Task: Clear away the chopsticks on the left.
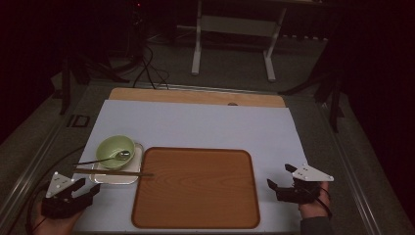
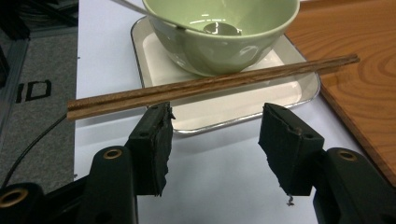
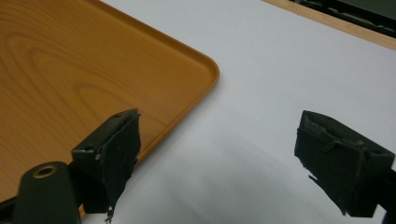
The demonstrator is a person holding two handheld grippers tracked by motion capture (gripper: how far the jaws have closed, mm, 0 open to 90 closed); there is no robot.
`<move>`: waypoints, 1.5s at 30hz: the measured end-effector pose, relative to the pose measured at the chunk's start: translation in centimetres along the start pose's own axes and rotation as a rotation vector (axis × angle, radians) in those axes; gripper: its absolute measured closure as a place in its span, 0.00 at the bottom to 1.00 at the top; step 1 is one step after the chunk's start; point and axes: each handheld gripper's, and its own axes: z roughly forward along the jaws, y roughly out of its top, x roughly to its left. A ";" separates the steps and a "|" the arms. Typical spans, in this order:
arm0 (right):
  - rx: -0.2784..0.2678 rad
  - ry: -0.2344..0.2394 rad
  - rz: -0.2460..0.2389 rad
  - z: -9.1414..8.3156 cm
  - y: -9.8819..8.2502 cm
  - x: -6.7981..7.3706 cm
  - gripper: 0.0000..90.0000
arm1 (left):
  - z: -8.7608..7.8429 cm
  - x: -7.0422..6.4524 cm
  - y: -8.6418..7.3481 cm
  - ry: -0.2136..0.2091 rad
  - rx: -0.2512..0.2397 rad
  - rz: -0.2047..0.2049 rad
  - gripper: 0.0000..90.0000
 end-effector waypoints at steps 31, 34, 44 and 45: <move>-0.018 -0.042 0.027 0.1 0.5 0.2 0.16 | 1.8 -1.4 1.4 -0.069 -0.033 0.193 0.40; -0.020 -0.043 0.034 0.0 0.4 0.1 0.16 | 2.3 -1.4 1.6 -0.075 -0.025 0.193 0.37; -0.032 -0.053 0.061 -0.4 0.0 -0.6 0.16 | 4.0 -1.5 2.0 -0.078 0.020 0.223 0.32; -0.034 -0.053 0.065 -0.5 -0.1 -0.7 0.16 | 4.1 -1.5 2.0 -0.078 0.024 0.223 0.32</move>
